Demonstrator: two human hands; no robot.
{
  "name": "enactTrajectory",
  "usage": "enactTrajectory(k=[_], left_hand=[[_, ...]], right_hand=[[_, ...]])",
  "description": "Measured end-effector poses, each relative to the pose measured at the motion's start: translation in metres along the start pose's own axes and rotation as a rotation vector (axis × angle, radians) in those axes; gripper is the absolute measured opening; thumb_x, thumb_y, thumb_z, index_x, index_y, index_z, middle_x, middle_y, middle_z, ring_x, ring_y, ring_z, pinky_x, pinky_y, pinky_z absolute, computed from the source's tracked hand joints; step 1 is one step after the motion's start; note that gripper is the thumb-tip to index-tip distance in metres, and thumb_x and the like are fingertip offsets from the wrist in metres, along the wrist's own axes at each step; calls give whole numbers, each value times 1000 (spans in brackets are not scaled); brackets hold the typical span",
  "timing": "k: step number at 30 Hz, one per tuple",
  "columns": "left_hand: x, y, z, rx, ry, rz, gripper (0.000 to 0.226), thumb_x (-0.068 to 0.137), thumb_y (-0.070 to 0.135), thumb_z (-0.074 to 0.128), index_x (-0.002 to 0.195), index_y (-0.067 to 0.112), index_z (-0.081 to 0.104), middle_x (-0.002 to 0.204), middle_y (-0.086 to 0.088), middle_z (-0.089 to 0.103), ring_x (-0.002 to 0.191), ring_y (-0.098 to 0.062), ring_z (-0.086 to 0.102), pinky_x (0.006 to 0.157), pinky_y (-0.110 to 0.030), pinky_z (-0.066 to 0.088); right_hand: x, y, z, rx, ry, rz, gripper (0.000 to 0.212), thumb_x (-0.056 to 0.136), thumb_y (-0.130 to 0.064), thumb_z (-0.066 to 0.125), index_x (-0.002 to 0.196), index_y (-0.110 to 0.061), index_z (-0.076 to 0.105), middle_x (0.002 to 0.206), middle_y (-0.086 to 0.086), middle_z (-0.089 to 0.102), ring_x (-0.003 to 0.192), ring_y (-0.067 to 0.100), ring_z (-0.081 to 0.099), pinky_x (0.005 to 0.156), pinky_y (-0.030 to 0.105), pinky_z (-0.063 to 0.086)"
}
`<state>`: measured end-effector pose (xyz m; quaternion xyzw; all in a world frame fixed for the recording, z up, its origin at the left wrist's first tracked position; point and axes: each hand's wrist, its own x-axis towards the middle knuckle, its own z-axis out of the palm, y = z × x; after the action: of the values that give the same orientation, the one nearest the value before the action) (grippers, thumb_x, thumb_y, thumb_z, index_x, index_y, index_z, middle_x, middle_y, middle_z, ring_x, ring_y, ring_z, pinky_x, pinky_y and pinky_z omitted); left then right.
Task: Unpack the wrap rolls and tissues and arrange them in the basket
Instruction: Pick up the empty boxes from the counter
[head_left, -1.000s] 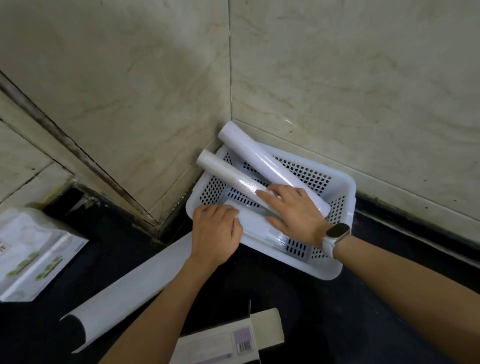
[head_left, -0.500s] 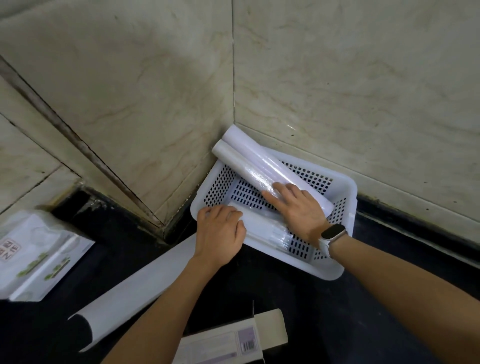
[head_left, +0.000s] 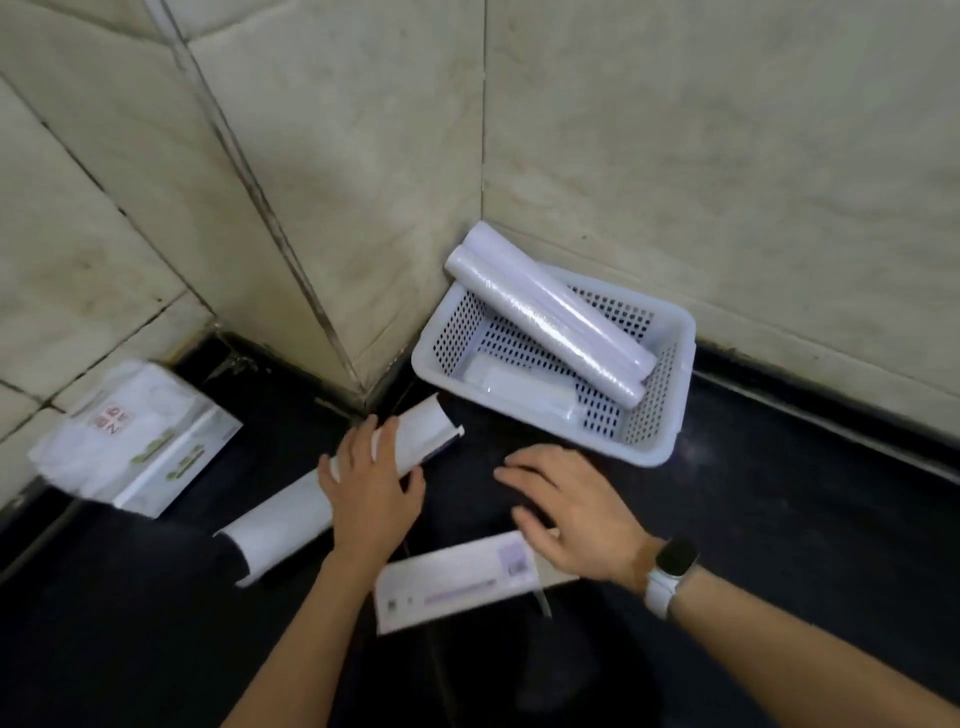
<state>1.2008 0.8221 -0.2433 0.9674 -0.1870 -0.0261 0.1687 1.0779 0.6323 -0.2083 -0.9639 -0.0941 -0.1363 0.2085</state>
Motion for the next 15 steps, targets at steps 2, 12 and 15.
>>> enactTrajectory(k=[2, 12, 15], left_hand=[[-10, -25, 0, 94, -168, -124, 75, 83, 37, 58, 144, 22, 17, 153, -12, 18, 139, -32, 14, 109, -62, 6], [-46, -62, -22, -42, -107, -145, 45, 85, 25, 58, 125, 11, 46, 112, -19, 57, 95, -35, 58, 80, -46, 46], [-75, -33, -22, -252, -78, -61, 43, 84, 27, 59, 123, 17, 44, 111, -14, 58, 91, -29, 59, 72, -41, 50]], right_hand=[[-22, -18, 22, 3, -293, 44, 59, 82, -43, 51, 135, -21, 37, 138, 7, 47, 130, 23, 39, 108, 41, 32], [-88, -35, 40, 41, -249, 452, 60, 80, -33, 55, 134, -18, 31, 123, 1, 44, 114, 19, 38, 101, 26, 26], [-136, -50, 25, 220, -33, 680, 57, 77, -33, 62, 127, -27, 36, 110, -10, 42, 102, 7, 36, 92, 25, 35]])
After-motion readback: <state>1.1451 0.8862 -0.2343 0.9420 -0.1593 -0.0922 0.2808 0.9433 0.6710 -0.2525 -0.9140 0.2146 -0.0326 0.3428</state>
